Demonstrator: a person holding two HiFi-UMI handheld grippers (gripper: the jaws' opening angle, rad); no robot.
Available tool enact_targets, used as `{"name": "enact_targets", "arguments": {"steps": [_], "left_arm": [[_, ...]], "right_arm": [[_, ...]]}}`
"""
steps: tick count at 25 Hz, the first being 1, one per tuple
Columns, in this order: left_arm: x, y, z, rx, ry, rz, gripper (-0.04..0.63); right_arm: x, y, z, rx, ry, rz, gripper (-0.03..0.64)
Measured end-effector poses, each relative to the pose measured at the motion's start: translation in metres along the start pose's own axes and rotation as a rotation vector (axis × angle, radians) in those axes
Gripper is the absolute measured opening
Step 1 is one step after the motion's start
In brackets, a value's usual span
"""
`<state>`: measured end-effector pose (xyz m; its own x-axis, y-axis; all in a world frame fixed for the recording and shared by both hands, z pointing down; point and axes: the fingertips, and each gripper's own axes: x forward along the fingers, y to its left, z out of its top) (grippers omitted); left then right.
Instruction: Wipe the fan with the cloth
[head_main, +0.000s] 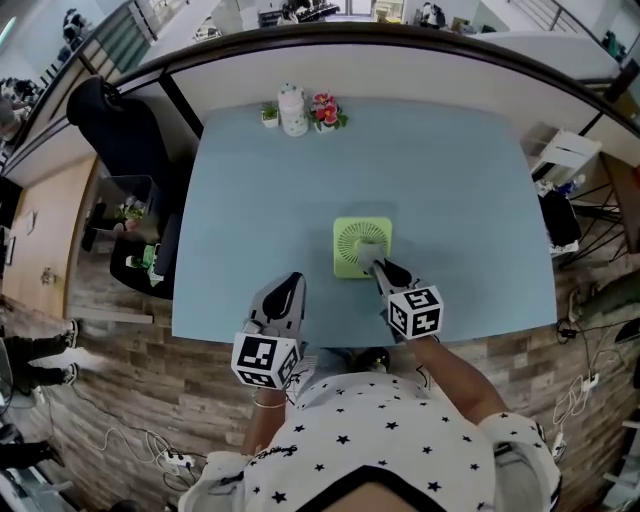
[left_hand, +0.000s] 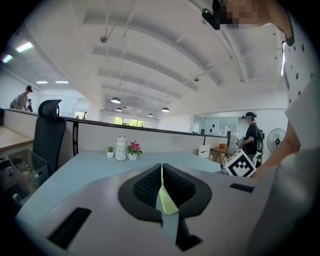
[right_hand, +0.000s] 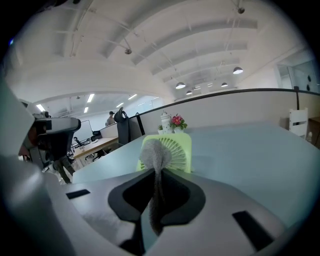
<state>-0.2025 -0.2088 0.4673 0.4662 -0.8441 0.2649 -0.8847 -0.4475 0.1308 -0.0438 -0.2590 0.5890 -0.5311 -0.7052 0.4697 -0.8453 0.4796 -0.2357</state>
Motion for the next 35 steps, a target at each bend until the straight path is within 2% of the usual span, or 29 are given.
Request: {"name": "enact_targets", "arguments": {"steps": [9,17,27,35], "left_arm": [[-0.024,0.02,0.0,-0.012,-0.005,0.095,0.032],[-0.039,0.033,-0.004,-0.025,0.004,0.158,0.034],[-0.017,0.016,-0.005,-0.033,0.014,0.086,0.032],[0.003,-0.003,-0.003,-0.003,0.025,0.015,0.034]], "right_arm": [[0.036,0.058,-0.022,-0.076,0.093,0.146,0.031],[0.051,0.059,-0.04,-0.098,0.155,0.145,0.031],[0.034,0.023,-0.045,-0.049,0.144,0.072,0.031],[0.014,-0.006,-0.048,-0.01,0.128,-0.002,0.031]]}}
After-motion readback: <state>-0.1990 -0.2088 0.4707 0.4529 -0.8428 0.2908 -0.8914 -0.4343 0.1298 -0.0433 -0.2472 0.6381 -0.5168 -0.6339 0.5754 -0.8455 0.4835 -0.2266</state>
